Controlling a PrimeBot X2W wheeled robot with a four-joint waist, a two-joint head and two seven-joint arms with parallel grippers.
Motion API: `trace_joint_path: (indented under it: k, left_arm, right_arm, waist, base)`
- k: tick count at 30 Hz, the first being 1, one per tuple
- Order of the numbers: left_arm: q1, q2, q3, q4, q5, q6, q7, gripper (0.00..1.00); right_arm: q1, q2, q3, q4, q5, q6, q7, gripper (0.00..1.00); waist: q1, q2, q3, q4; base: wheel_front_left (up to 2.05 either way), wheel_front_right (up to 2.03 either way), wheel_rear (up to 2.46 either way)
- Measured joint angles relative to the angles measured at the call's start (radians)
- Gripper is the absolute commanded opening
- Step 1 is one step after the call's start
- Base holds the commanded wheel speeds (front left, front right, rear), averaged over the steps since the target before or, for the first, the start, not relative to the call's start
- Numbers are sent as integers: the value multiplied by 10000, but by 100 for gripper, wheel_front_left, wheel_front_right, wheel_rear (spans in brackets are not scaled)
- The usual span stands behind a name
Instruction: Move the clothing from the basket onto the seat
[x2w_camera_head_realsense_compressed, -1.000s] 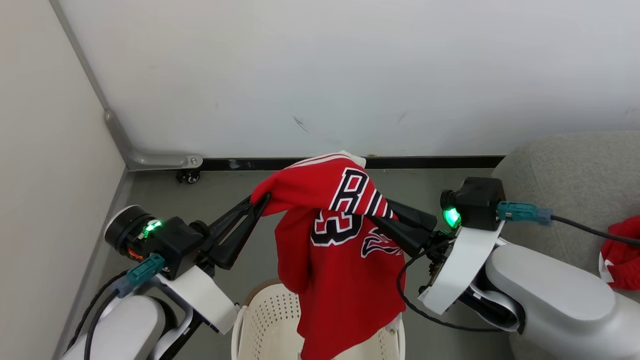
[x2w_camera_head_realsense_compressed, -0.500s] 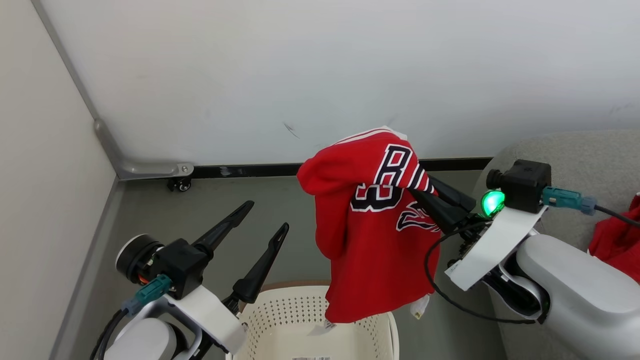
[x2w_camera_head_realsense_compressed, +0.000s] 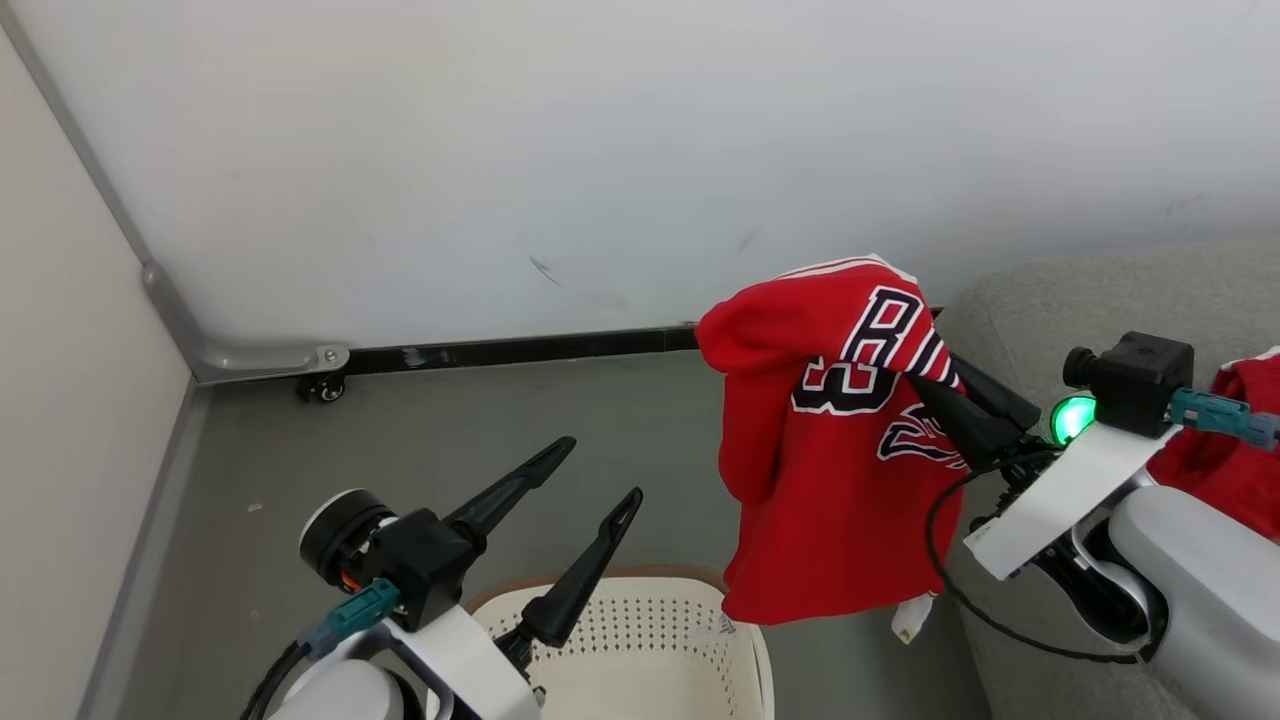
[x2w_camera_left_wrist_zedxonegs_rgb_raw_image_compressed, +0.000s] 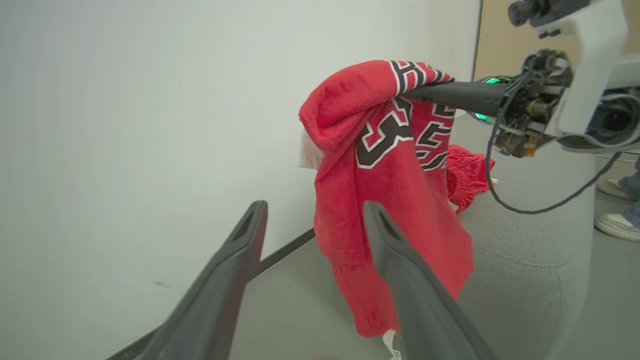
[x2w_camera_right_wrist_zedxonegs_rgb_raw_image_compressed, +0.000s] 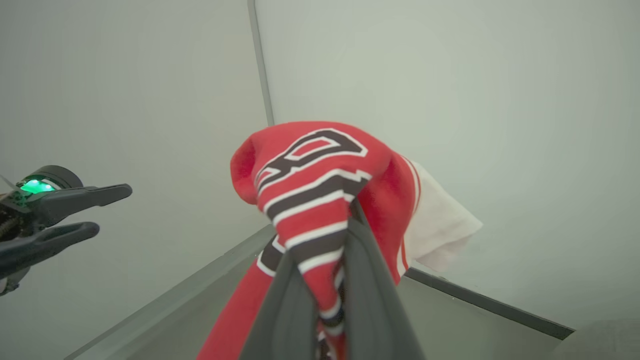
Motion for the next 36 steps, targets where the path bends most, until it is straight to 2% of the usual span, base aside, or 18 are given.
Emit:
trace_joint_path:
  k: [16,36]
  left_arm:
    - [-69,-313,-504,61,86,-320,0,100]
    - [-74,-598,-652,466,67,-403,-42,100]
  right_arm:
    - [696,-115,-940,-240,-433,-2,0,0]
    - [1872,-151,-2395,-267,-717,0,0,0]
  waist:
    - [0,0,19,-909]
    - [0,0,214,-2187]
  base:
    - [0,0,0]
    - [0,0,0]
